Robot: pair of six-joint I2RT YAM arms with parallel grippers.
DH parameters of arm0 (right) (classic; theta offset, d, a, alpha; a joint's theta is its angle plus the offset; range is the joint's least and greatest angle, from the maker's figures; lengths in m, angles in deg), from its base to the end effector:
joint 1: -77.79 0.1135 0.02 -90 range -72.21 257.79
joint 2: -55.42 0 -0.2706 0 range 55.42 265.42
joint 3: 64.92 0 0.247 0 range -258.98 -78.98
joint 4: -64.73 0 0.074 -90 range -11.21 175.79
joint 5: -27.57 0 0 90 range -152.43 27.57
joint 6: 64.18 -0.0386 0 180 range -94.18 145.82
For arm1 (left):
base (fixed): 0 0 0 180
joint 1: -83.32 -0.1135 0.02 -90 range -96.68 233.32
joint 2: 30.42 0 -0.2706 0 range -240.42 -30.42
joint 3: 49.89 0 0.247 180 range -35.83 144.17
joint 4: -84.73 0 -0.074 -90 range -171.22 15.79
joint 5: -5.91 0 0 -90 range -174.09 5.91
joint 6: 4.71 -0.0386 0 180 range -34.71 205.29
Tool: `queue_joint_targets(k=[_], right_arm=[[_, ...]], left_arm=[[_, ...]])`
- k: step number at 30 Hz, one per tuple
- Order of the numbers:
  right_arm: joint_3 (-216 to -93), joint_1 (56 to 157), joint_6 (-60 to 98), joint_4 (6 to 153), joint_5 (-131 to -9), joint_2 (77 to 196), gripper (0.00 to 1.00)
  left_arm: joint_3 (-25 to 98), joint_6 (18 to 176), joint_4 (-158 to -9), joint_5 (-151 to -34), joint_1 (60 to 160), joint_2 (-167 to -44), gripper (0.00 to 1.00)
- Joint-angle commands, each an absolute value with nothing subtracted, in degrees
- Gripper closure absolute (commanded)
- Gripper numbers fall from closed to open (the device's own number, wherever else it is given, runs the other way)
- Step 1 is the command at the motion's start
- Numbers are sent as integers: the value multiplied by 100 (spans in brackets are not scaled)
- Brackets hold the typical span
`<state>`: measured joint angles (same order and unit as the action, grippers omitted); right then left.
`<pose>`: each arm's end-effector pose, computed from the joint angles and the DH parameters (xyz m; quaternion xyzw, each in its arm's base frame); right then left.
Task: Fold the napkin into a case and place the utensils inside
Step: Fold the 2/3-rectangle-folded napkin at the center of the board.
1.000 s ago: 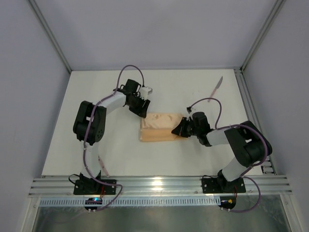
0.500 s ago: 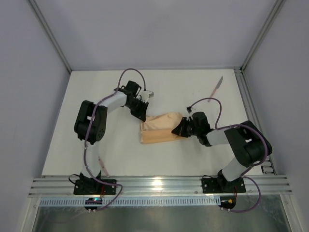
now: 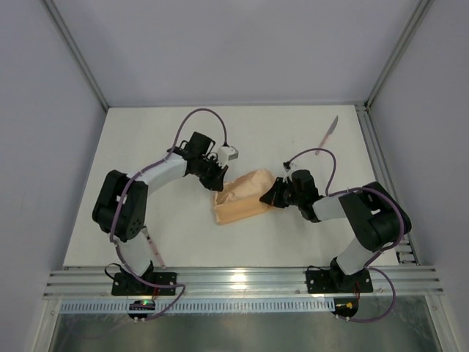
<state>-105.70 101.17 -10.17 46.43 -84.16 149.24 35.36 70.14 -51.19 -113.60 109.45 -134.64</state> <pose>0.2484 0.1230 0.1235 0.0087 0.8744 0.3706 0.3130 0.3228 -0.1795 0.1996 0.3870 0.8591 -0.2681 0.2006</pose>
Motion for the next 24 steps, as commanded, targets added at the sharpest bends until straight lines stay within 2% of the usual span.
queue_joint_targets(k=[1,16,21,24], right_arm=[[-10526,10126,-907,5040,-7992,15200,96],[-10482,10231,-1162,4689,-7851,15447,96],[-10473,10284,-1171,4680,-7781,15447,96],[-10491,10293,-1189,4689,-7763,15447,96]], left_arm=[[3124,6491,-5625,-11257,11222,-13036,98],[2051,5348,-6117,-9799,12533,-12008,94],[2006,5304,-6153,-9788,12796,-11805,87],[1971,5181,-5969,-9999,13025,-11761,86]])
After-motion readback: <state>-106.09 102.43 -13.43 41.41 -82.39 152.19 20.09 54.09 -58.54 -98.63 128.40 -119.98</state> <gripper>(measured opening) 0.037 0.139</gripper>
